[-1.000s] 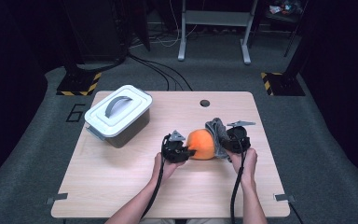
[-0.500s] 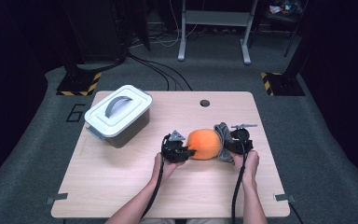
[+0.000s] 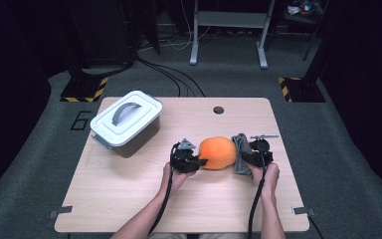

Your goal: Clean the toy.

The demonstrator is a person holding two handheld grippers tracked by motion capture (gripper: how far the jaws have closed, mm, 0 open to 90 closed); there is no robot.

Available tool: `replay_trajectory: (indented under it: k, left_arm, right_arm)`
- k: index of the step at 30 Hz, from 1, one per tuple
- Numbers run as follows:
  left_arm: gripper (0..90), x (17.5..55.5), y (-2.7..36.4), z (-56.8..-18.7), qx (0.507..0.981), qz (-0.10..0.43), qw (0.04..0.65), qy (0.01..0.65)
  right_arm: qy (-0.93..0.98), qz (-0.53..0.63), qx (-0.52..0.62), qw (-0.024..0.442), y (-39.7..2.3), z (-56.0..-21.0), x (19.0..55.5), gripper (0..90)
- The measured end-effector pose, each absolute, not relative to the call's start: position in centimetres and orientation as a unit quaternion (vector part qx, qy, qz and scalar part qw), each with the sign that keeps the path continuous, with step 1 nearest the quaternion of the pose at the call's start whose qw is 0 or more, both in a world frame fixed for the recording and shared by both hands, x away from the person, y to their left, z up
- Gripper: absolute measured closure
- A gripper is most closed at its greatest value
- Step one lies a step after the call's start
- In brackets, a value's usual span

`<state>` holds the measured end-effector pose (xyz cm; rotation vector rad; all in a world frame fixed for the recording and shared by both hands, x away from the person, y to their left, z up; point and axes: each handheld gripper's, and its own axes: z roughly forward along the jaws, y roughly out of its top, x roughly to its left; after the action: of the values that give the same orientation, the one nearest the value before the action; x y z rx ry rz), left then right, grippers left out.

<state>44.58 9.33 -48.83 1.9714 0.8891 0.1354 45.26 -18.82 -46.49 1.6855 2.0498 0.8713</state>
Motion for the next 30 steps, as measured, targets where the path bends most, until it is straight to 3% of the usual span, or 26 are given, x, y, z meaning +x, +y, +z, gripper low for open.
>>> replay_trajectory:
  k: [8,16,19,26,30]
  left_arm:
    - [72.8,44.5,9.3,-48.8,0.803,0.059,0.468,0.363]
    - [70.5,44.6,9.3,-48.8,0.804,0.063,0.470,0.359]
    - [65.1,44.4,9.3,-48.8,0.805,0.080,0.473,0.348]
    - [42.1,43.5,8.7,-49.3,0.819,0.161,0.443,0.327]
    - [39.2,43.7,8.3,-49.4,0.823,0.182,0.436,0.315]
  right_arm:
    - [0.731,0.364,0.540,0.204,-17.4,-41.7,42.7,73.3]
    - [0.761,0.366,0.503,0.185,-14.8,-41.8,43.6,73.3]
    - [0.760,0.360,0.510,0.183,-14.6,-42.1,44.1,73.3]
    - [0.756,0.353,0.517,0.190,-14.6,-42.3,44.8,73.4]
    - [0.755,0.354,0.520,0.188,-14.5,-42.3,44.9,73.4]
